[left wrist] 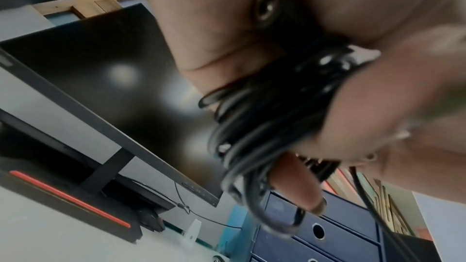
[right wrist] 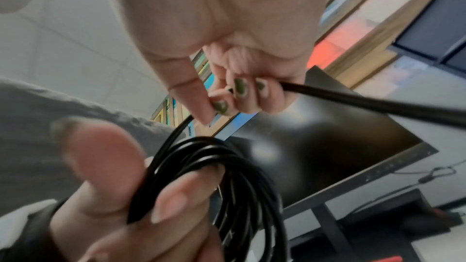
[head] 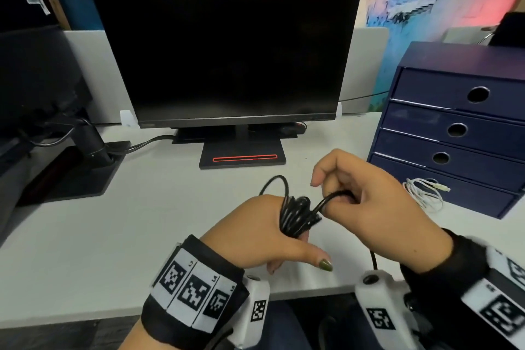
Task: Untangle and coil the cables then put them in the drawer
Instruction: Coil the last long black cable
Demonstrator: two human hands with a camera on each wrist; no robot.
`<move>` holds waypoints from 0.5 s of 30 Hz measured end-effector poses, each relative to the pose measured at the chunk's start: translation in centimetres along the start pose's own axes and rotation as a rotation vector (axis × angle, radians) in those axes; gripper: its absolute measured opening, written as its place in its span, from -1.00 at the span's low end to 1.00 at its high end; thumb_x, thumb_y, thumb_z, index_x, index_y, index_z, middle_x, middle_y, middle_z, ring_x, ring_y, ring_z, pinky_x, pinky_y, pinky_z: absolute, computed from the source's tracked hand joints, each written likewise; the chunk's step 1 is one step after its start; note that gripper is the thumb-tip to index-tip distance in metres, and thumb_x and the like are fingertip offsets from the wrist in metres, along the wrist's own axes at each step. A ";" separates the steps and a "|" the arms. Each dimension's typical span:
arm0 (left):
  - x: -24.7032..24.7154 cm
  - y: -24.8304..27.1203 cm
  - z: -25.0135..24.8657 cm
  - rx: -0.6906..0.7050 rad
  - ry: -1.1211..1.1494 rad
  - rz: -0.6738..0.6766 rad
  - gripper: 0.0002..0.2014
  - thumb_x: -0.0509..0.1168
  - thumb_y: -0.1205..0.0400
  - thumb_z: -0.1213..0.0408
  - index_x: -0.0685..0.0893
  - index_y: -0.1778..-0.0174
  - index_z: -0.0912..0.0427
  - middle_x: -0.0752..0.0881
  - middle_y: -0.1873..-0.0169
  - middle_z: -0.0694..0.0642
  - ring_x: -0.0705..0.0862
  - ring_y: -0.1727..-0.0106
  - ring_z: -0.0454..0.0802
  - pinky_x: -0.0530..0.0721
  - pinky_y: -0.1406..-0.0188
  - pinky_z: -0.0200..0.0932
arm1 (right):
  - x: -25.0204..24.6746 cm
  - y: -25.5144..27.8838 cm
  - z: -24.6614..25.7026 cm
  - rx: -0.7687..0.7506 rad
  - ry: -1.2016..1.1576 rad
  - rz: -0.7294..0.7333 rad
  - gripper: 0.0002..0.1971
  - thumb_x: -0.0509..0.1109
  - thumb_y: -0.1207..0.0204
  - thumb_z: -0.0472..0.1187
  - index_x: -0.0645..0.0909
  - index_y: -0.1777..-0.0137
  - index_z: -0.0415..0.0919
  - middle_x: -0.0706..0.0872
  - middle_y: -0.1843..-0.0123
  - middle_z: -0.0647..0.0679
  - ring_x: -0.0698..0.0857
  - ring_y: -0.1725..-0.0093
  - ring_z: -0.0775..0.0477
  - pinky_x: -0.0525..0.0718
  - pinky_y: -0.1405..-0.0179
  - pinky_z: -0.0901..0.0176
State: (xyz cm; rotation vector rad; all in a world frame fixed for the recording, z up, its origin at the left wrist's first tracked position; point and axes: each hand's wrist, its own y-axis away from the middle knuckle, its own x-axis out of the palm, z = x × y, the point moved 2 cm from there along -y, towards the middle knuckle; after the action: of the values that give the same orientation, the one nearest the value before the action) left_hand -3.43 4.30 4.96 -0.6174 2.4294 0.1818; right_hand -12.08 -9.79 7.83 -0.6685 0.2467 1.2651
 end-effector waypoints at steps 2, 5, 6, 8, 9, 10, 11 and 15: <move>0.1 0.1 0.1 0.012 -0.040 -0.011 -0.57 0.45 -0.50 0.03 0.60 0.41 0.37 0.61 0.66 0.17 0.60 0.54 -0.07 0.60 0.26 -0.30 | 0.3 -0.3 -0.1 -0.012 -0.039 -0.004 -0.67 0.25 -0.25 -0.36 0.55 0.10 0.09 0.51 0.40 -0.02 0.46 0.40 0.04 0.48 0.34 0.24; -0.3 0.6 0.4 0.001 0.112 0.045 -0.58 0.37 -0.58 0.14 0.59 0.44 0.44 0.55 0.72 0.14 0.55 0.63 -0.11 0.68 0.14 -0.20 | 0.4 -0.7 -0.4 -0.042 -0.090 0.082 -0.49 0.18 -0.19 -0.39 0.66 -0.04 0.10 0.53 0.21 0.00 0.48 0.28 -0.01 0.48 0.26 0.25; -0.3 0.8 0.4 0.016 0.208 0.083 -0.59 0.38 -0.56 0.17 0.58 0.50 0.41 0.52 0.74 0.11 0.52 0.67 -0.07 0.69 0.17 -0.15 | 0.5 -0.7 -0.5 -0.051 -0.115 0.148 -0.44 0.20 -0.19 -0.38 0.68 -0.14 0.10 0.53 0.11 0.04 0.48 0.22 0.01 0.48 0.23 0.27; -0.6 0.9 0.3 0.082 0.395 0.136 -0.63 0.39 -0.51 0.20 0.55 0.57 0.32 0.48 0.77 0.07 0.48 0.72 -0.03 0.67 0.29 -0.09 | 0.7 -0.5 -0.6 -0.071 -0.161 0.288 -0.39 0.35 -0.26 -0.23 0.58 -0.37 0.15 0.48 -0.10 0.11 0.49 0.10 -0.04 0.52 0.11 0.19; -0.7 1.0 0.3 0.121 0.478 0.162 -0.62 0.39 -0.50 0.22 0.53 0.56 0.36 0.47 0.78 0.05 0.47 0.74 -0.05 0.65 0.36 -0.14 | 0.8 -0.3 -0.6 -0.081 -0.142 0.334 -0.33 0.44 -0.29 -0.10 0.48 -0.46 0.22 0.45 -0.18 0.11 0.50 0.04 -0.06 0.55 0.01 0.11; -0.8 1.0 0.3 0.160 0.557 0.197 -0.61 0.40 -0.50 0.23 0.53 0.55 0.40 0.48 0.78 0.03 0.47 0.75 -0.08 0.63 0.45 -0.18 | 0.8 -0.2 -0.8 -0.082 -0.105 0.364 -0.25 0.51 -0.26 0.02 0.39 -0.51 0.30 0.44 -0.24 0.13 0.52 0.00 -0.07 0.55 -0.08 0.06; -0.9 1.1 0.2 0.206 0.625 0.240 -0.62 0.42 -0.51 0.22 0.54 0.53 0.37 0.50 0.76 -0.01 0.48 0.75 -0.11 0.61 0.52 -0.15 | 0.8 -0.1 -0.9 -0.071 -0.079 0.380 -0.16 0.56 -0.20 0.08 0.32 -0.52 0.36 0.45 -0.28 0.16 0.55 -0.04 -0.08 0.55 -0.17 0.04; -1.3 1.1 0.1 0.331 0.783 0.349 -0.66 0.39 -0.58 0.20 0.57 0.52 0.17 0.57 0.70 -0.10 0.55 0.70 -0.15 0.62 0.50 0.19 | 1.5 0.3 -0.9 -0.046 -0.246 0.426 -0.17 0.68 -0.10 0.15 0.41 -0.40 0.27 0.61 -0.32 0.06 0.59 -0.19 -0.44 0.49 -0.29 -0.43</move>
State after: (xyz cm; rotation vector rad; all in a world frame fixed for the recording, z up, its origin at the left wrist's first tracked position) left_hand -2.95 5.79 5.64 -0.1011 3.2050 -0.3922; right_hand -11.70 -9.07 6.30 -0.5059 0.1606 1.7514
